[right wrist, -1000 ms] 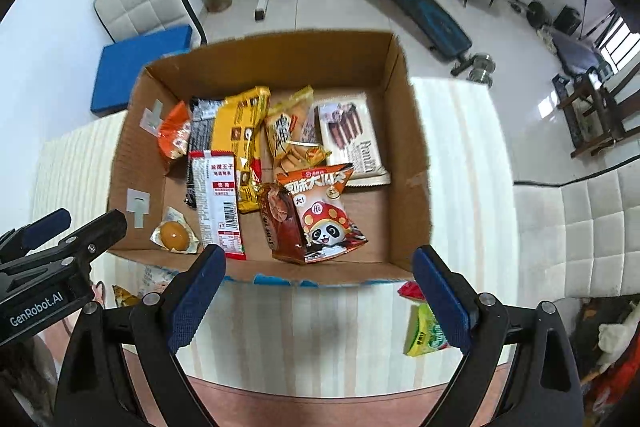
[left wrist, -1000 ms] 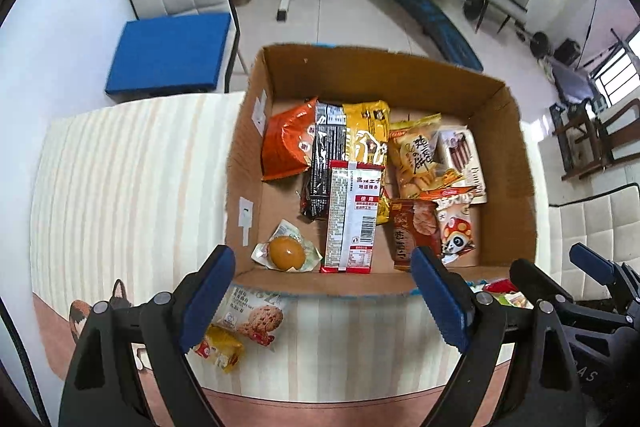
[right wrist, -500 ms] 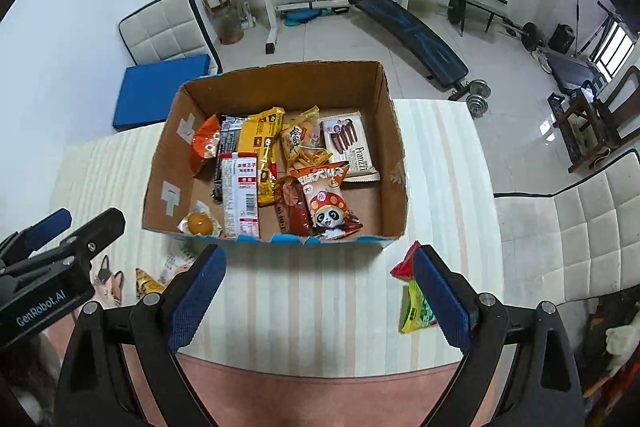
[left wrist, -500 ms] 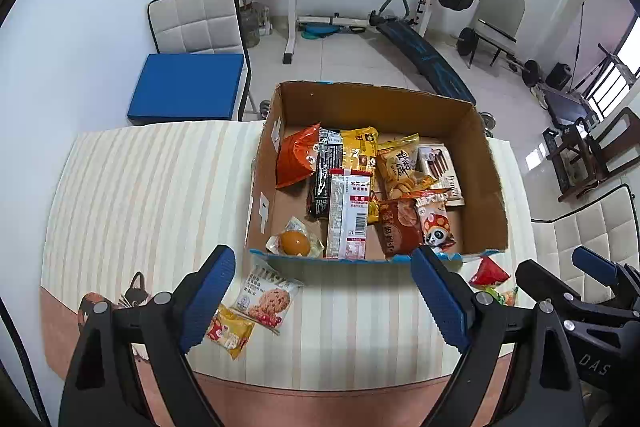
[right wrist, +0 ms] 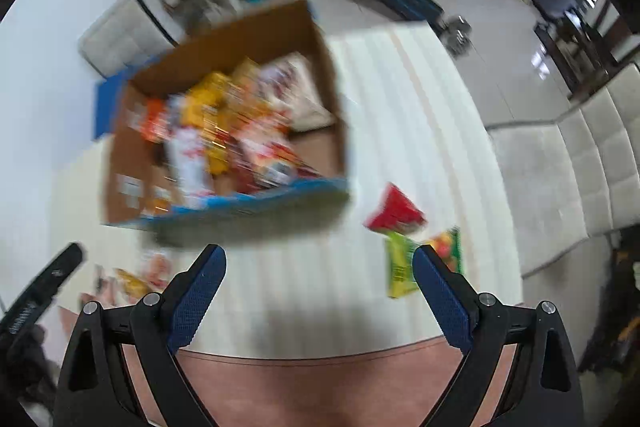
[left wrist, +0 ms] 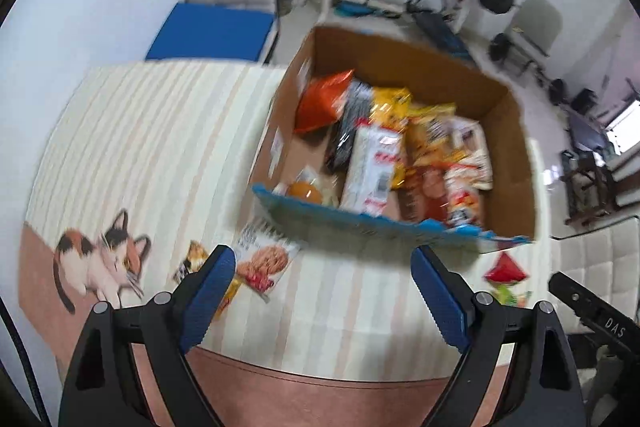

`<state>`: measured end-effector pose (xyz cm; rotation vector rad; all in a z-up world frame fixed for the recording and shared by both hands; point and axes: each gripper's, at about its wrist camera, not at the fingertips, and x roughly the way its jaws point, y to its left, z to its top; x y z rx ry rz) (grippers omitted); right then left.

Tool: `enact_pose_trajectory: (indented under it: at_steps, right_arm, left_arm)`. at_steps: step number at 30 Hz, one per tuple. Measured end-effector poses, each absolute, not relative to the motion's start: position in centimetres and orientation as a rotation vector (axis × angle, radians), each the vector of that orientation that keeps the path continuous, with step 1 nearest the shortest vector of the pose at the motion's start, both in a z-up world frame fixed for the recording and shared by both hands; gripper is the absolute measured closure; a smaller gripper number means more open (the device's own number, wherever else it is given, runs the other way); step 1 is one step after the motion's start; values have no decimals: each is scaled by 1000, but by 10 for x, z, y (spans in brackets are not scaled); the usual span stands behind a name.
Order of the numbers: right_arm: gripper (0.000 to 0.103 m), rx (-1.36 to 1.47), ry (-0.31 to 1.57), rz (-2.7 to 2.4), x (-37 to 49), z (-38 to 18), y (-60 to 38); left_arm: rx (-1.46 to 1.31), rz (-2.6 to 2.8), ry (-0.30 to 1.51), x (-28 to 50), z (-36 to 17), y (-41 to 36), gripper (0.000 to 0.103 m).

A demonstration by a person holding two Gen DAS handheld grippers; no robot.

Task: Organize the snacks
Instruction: 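Grasp the yellow panda chip bag with left tool while right tool grasps red pouch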

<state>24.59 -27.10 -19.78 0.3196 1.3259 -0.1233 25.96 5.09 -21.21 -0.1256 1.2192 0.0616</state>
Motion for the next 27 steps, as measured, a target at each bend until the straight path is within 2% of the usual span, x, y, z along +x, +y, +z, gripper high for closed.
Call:
enact_pose_trajectory:
  at_steps: [5,14,16,17,18,20,27]
  right_arm:
    - [6,246,1470,-158,262,-269,-306]
    - [7,514,1546,-212,283,-349,-361]
    - [12,522,1559,-225,288,-360,-363]
    - [18,510,1568,-228,290,-364,-362]
    - [33,498,1581,-232,291,-368,-360]
    - [41,467,1581,-248,291,-371,-356]
    - [46,457,1547,-227,275,-358,-337]
  left_arm:
    - [-148,133,1311,258,-268,43,13]
    - [-103,152,1421,257,-318,22,13]
    - [-97,148,1428,256,-321,19,13]
    - [-94,148,1430,256,-321,19,13]
    - [-93,148,1432,256,-322,18,13]
    - [-98,148,1436,255,-322,19,13]
    - [-87,159,1438,245,-318,32,13]
